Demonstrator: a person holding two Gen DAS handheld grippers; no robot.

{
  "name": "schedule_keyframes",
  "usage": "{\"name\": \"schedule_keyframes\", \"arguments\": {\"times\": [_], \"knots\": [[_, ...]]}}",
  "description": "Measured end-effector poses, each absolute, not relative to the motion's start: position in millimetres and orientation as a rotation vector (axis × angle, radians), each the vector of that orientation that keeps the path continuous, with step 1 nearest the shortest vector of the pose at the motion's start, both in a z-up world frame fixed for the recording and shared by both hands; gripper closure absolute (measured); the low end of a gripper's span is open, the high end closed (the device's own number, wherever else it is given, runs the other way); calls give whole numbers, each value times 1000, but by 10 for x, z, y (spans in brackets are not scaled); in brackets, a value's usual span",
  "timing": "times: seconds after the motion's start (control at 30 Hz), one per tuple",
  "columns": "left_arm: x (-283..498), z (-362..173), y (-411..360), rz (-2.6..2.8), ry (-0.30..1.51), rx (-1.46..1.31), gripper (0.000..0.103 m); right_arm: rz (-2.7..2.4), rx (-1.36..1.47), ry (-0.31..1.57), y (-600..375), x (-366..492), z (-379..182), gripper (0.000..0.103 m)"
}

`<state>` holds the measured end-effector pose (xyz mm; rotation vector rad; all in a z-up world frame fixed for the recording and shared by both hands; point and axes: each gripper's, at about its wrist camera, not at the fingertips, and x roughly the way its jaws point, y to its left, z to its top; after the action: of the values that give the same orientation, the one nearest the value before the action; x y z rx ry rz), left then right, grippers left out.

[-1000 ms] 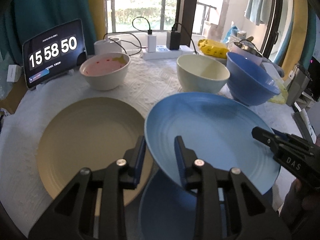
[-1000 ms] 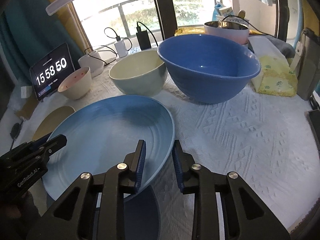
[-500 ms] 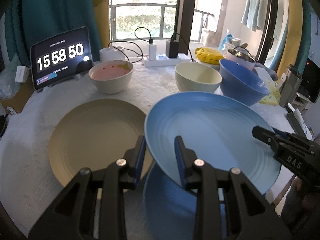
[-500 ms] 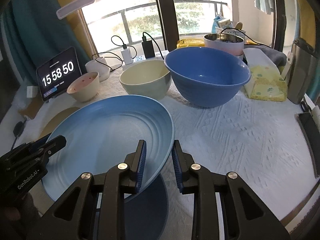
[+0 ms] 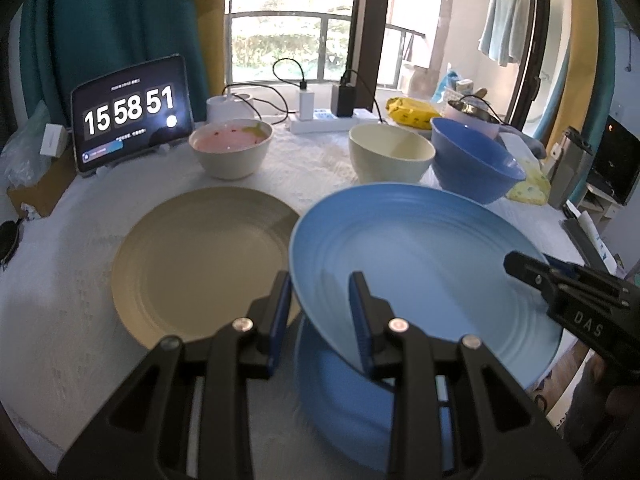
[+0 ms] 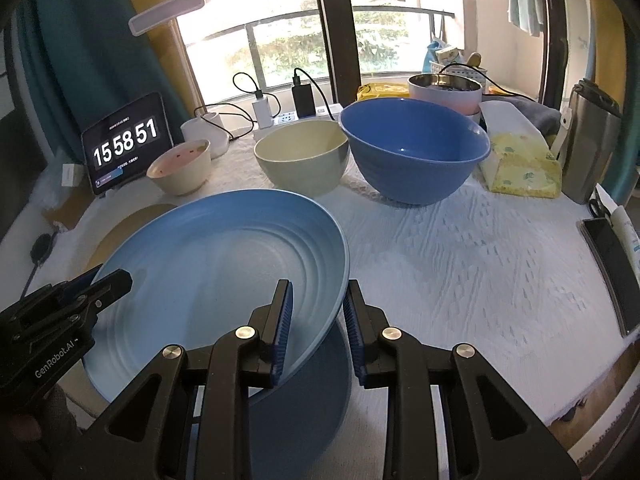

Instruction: Organize plates and bowls

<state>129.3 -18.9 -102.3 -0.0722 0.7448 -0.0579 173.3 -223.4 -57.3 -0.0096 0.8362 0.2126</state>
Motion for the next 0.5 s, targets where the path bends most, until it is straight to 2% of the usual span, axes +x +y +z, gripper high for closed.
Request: {"name": "schedule_keyframes", "arguments": {"times": [0.5], "knots": [[1054,-1164,-152,-66,771,-67,73,206,-26,849,-2197,1474,-646,75]]}}
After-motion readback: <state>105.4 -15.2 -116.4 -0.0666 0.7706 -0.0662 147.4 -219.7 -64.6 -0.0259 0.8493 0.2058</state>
